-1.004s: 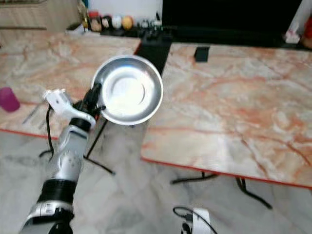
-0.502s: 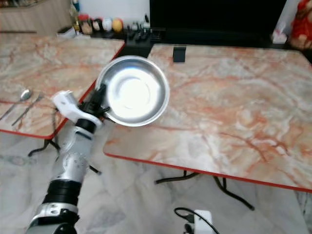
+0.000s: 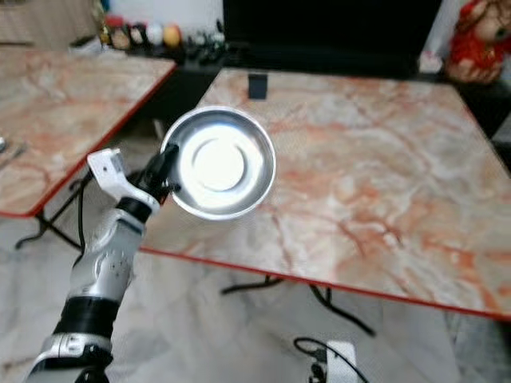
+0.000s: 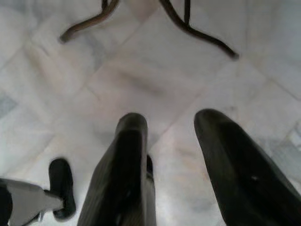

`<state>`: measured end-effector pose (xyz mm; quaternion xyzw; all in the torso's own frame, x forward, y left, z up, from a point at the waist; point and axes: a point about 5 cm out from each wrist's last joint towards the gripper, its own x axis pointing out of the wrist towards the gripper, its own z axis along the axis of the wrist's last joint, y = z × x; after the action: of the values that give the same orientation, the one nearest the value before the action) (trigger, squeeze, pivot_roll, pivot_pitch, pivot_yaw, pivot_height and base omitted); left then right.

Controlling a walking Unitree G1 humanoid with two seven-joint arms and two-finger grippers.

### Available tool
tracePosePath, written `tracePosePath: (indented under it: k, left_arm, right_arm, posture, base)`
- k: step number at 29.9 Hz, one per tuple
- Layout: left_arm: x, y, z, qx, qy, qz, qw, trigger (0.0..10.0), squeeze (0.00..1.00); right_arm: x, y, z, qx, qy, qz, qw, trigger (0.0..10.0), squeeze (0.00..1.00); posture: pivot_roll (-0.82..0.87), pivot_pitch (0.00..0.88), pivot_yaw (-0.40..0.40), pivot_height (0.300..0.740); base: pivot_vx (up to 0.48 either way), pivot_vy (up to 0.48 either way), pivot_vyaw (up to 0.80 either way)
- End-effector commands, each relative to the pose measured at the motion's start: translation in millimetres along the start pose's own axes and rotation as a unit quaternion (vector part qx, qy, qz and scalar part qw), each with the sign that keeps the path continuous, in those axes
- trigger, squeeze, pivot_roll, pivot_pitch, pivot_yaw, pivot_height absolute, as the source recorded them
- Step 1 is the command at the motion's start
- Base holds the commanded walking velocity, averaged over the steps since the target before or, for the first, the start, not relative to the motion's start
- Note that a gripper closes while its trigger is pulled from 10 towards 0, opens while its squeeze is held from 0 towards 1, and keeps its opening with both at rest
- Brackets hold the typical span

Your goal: Setting the table

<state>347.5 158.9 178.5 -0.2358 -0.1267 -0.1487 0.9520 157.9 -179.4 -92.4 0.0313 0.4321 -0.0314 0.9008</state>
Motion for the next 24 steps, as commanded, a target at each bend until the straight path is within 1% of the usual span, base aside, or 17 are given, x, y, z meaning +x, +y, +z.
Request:
tracePosePath:
  k: [1,4,6,8,11,15,17,18,24]
  left_arm:
    - [1.0,0.2,4,0.004,-0.006,-0.003,1.000,10.0,0.00]
    - [0.9,-1.3,4,0.017,0.003,-0.017,1.000,10.0,0.00]
    - [-1.5,0.5,4,0.034,0.015,-0.026,0.999,10.0,0.00]
    - [-3.7,3.3,5,0.047,0.021,-0.033,0.998,10.0,0.00]
    - [-7.9,14.8,12,0.070,0.031,-0.032,0.997,10.0,0.00]
    - [-9.4,20.6,16,0.087,0.035,-0.031,0.995,10.0,0.00]
    - [-9.5,21.0,16,0.092,0.038,-0.033,0.994,10.0,0.00]
    - [-9.4,21.7,15,0.104,0.044,-0.036,0.993,10.0,0.00]
    - [-9.3,22.1,14,0.098,0.044,-0.035,0.994,10.0,0.00]
  right_arm:
    - [-0.3,4.8,-3,0.002,0.006,0.009,1.000,10.0,0.00]
    - [-0.2,4.8,-3,0.002,0.006,0.009,1.000,10.0,0.00]
    - [-0.3,4.7,-3,0.002,0.005,0.008,1.000,10.0,0.00]
    - [-0.3,4.6,-3,0.002,0.005,0.008,1.000,10.0,0.00]
    - [-0.4,3.7,-3,0.002,0.005,0.006,1.000,10.0,0.00]
    - [-0.4,3.7,-3,0.000,0.006,0.009,1.000,10.0,0.00]
    - [-0.4,3.4,-3,0.000,0.006,0.009,1.000,10.0,0.00]
    - [-0.4,3.0,-3,-0.001,0.006,0.009,1.000,10.0,0.00]
    - [-0.7,1.7,-2,0.000,0.001,0.006,1.000,10.0,0.00]
  posture:
    - [0.07,0.000,-0.010,0.740]
    - [0.07,0.000,-0.010,0.740]
    - [0.07,0.000,-0.010,0.740]
    - [0.07,0.000,-0.009,0.740]
    - [0.08,0.000,-0.012,0.740]
    - [0.08,0.000,-0.016,0.740]
    - [0.08,0.000,-0.018,0.740]
    - [0.08,0.000,-0.018,0.740]
    - [0.07,0.000,-0.021,0.740]
  base:
    - [0.000,-0.334,0.00]
    - [0.000,-0.333,0.00]
    - [0.000,-0.330,0.00]
    - [0.000,-0.321,0.00]
    - [0.000,-0.319,0.00]
    - [0.000,-0.317,0.00]
    - [0.000,-0.311,0.00]
    - [0.000,-0.281,0.00]
    - [0.000,-0.256,0.00]
